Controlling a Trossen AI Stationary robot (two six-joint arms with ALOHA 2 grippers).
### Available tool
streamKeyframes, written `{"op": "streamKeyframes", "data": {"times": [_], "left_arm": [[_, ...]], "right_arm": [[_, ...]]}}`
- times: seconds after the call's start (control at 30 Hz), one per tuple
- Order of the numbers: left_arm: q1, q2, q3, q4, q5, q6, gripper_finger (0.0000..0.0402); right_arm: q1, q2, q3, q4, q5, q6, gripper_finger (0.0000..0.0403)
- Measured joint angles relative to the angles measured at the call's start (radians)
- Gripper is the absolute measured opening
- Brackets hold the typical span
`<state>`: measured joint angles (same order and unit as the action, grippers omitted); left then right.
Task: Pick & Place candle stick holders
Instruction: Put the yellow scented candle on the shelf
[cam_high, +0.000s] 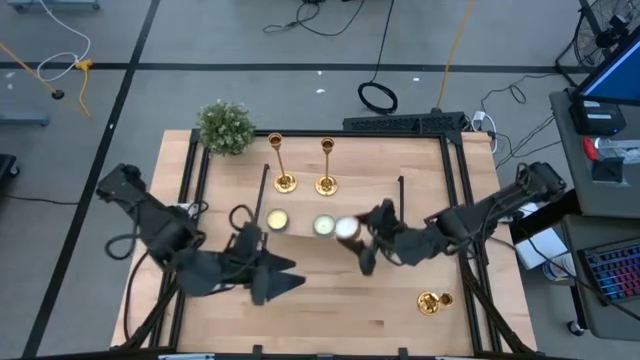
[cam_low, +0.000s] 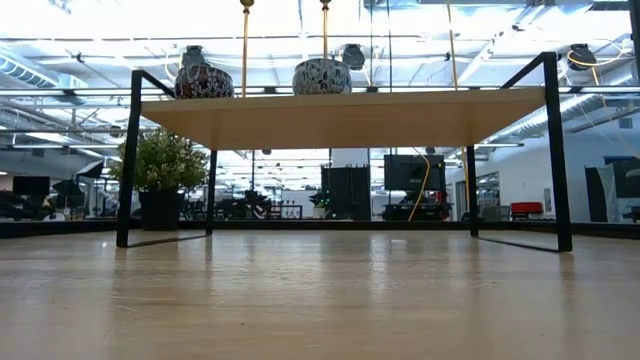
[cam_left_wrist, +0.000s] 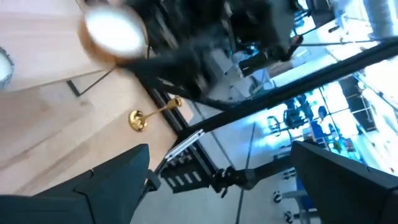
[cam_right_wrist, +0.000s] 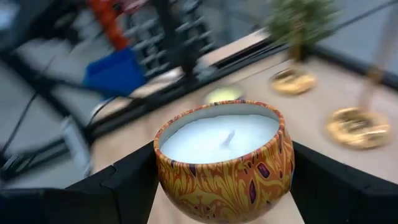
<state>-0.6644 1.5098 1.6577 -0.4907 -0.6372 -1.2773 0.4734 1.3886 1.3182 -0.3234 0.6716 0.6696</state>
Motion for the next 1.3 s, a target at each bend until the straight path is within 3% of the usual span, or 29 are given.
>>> {"op": "streamKeyframes", "data": {"times": [0.27,0.7,0.87,1.1,1.3], "left_arm": [[-0.085,-0.008,0.0,-0.078,-0.039,-0.019,0.0397],[-0.161,-0.015,0.0,-0.227,-0.011,-0.048,0.0397],[-0.171,-0.015,0.0,-0.27,0.011,-0.053,0.0397],[-0.171,-0.015,0.0,-0.301,0.011,-0.071,0.0397],[-0.154,-0.015,0.0,-0.304,0.037,-0.068,0.0397]], "right_arm": [[-0.054,0.003,0.001,-0.032,0.21,0.129,0.0297],[-0.051,0.13,0.0,-0.073,0.327,0.294,0.0295],[-0.016,0.125,0.0,-0.13,0.427,0.293,0.0294],[0.036,0.103,0.0,-0.264,0.455,0.384,0.0294],[0.092,0.103,-0.046,-0.269,0.485,0.461,0.0294]]}}
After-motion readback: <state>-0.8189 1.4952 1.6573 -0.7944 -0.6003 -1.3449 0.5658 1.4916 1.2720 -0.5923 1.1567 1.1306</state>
